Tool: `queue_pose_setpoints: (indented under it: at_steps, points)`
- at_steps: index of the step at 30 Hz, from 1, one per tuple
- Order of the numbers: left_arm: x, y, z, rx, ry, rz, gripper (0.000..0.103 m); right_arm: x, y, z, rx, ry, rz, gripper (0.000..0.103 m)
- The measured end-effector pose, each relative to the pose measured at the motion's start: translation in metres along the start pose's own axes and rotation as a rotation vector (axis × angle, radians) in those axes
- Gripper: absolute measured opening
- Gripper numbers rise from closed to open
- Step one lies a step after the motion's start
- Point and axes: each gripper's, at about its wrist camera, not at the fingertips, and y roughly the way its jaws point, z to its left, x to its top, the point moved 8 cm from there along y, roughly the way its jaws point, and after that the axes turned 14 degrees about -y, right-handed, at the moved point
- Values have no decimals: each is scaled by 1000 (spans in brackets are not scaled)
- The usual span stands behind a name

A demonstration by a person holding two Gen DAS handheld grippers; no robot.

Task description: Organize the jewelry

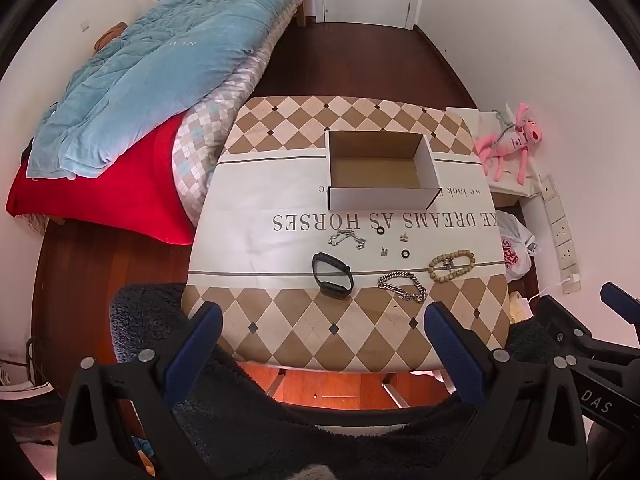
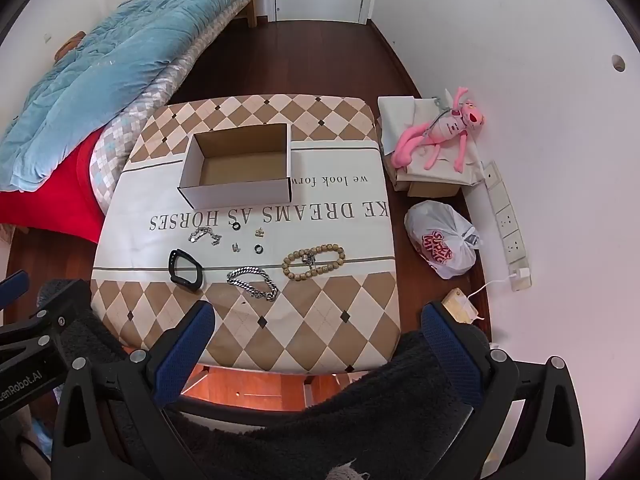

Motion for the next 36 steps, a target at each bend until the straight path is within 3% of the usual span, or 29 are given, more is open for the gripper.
queue_pose_setpoints:
  at_steps: [36]
  points:
    - [5, 2, 5, 2, 1, -4, 103, 4, -3, -3, -32, -9, 2, 103]
